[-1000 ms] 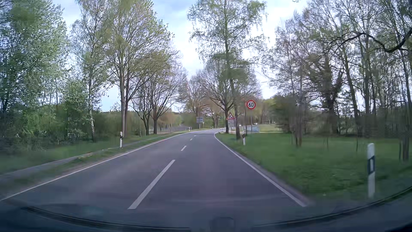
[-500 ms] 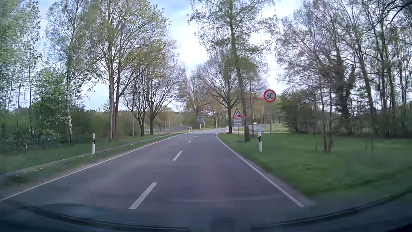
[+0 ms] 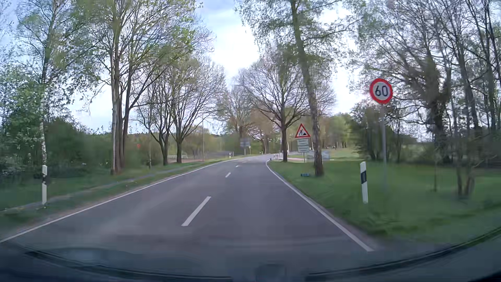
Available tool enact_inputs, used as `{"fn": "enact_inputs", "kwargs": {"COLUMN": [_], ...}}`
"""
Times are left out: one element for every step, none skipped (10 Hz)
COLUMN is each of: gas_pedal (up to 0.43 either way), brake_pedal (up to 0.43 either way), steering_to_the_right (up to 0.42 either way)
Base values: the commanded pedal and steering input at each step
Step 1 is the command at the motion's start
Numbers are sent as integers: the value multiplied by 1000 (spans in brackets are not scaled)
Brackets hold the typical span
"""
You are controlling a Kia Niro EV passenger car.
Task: Follow the waypoints while adhering to traffic rules and regulations
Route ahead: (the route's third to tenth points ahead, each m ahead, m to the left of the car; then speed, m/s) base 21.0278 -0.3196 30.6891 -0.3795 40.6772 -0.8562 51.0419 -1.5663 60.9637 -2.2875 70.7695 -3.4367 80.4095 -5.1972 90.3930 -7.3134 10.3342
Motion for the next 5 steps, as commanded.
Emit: {"fn": "enact_inputs", "kwargs": {"gas_pedal": [228,220,189,189,189], "brake_pedal": [0,0,0,0,0], "steering_to_the_right": [-9,-9,-9,-9,-8]}}
